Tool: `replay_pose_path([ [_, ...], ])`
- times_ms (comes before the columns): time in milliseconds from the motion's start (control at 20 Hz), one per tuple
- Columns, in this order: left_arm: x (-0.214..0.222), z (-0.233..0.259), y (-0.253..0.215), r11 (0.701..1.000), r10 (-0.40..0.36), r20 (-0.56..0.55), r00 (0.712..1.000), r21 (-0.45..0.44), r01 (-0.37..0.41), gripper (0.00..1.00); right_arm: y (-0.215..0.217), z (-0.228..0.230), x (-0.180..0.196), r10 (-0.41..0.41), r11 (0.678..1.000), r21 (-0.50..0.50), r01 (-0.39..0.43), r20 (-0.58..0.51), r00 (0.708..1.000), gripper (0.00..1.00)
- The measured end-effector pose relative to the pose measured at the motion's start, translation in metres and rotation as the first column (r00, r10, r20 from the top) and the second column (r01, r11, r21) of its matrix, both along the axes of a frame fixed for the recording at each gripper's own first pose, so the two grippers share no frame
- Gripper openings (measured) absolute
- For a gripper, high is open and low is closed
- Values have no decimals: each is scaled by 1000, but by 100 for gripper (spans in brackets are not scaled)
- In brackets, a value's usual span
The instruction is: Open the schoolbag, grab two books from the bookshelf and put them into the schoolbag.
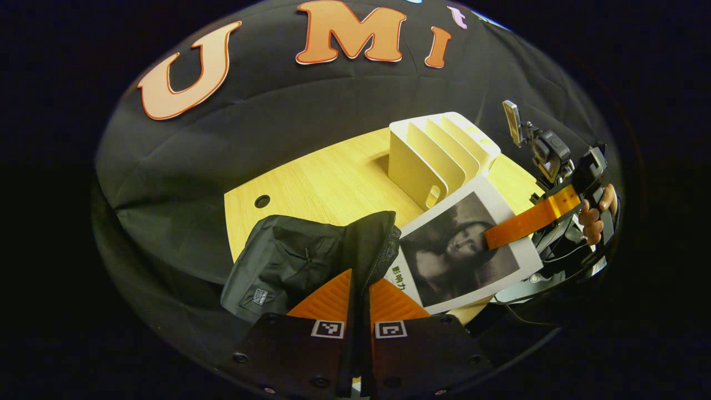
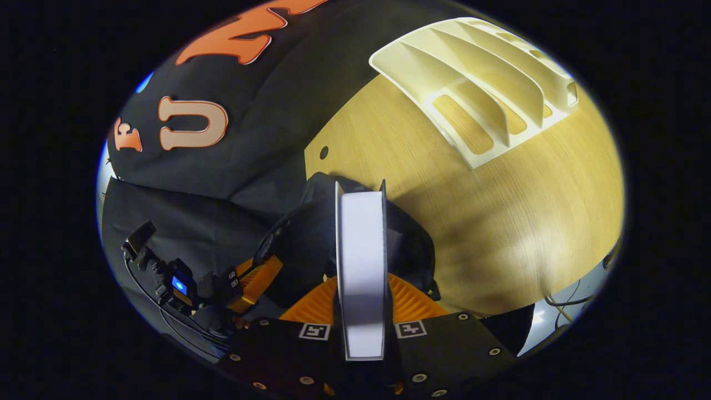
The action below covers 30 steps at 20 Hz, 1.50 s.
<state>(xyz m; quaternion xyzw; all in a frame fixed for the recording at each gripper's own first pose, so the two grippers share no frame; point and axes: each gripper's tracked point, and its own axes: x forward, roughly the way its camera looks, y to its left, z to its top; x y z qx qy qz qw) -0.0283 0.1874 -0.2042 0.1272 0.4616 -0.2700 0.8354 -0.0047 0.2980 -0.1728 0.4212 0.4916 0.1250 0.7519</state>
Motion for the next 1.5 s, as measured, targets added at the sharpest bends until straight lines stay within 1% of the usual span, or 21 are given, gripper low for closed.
replay_pose_path([
  [200,4,10,-2,1000,27,19,999,-11,-27,6,18,-4,6,12,998,63,-14,31,999,28],
  [350,2,15,-5,999,32,34,999,-7,-32,6,28,-9,13,5,994,106,-10,50,999,28],
  [550,-2,18,-10,999,39,46,998,-15,-38,6,49,-26,26,3,992,129,-12,69,998,28],
  [700,-3,20,-11,999,39,57,998,-12,-38,6,59,-30,35,-35,985,171,22,77,996,27],
  [850,-4,24,-14,999,49,61,997,-11,-49,6,71,-37,39,-85,972,226,67,70,994,27],
  [900,-4,23,-15,999,49,59,997,-9,-48,6,77,-39,41,-89,969,239,69,75,993,28],
  [1250,-14,20,-26,1000,0,62,998,21,-1,6,106,-50,60,-146,947,299,116,82,986,28],
  [1500,-24,15,-30,999,-33,53,998,26,32,6,133,-60,79,-163,937,325,131,73,984,29],
])
